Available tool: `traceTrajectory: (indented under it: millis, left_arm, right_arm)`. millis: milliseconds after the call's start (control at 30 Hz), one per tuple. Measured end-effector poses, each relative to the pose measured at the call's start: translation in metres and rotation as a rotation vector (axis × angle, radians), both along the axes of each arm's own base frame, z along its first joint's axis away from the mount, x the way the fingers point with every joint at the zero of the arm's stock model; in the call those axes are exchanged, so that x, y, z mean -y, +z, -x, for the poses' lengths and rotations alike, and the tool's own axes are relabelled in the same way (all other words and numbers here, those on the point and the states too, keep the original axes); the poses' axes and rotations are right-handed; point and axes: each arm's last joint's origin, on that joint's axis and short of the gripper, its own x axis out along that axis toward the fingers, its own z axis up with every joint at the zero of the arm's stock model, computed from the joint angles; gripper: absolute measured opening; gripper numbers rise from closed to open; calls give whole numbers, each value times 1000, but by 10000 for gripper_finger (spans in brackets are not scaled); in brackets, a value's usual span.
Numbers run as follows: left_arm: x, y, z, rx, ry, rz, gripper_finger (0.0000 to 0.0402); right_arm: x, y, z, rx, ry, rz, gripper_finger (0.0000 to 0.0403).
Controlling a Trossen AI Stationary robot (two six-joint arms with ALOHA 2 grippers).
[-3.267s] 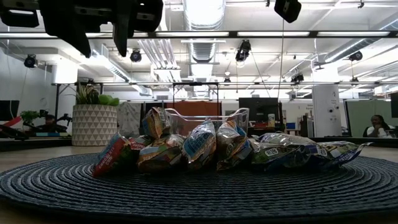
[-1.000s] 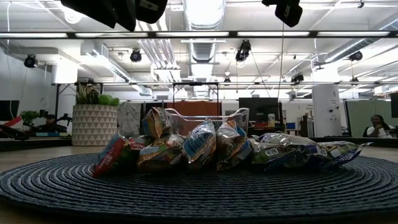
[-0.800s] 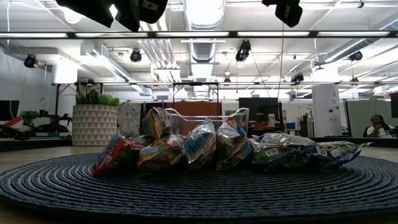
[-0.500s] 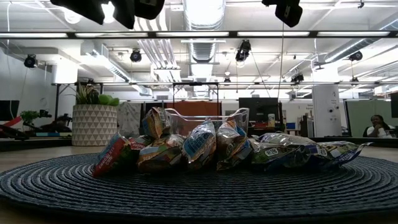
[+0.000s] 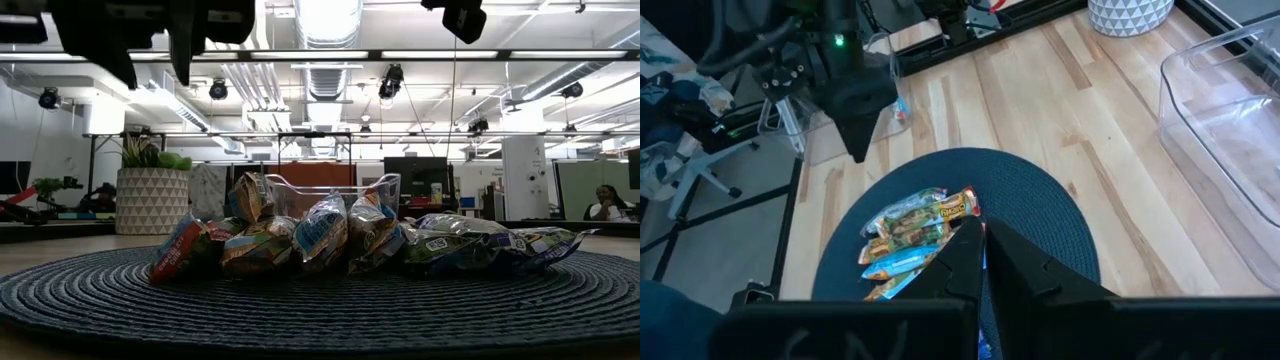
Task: Pick and place Granola Bars by type
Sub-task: Put the red granola bar into the bottom left transparent bin
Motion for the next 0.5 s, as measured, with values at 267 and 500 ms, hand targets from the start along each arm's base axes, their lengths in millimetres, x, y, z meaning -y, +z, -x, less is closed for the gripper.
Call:
traceTrajectory:
  millis: [267,500]
  left_arm:
    - [-13,-17,-3,65,43,-82,131]
    - [-28,-18,-15,54,96,-92,131]
  right_arm:
    - [0,0,0,-1,-7,-12,8]
    - [0,0,0,-2,-13,-21,8]
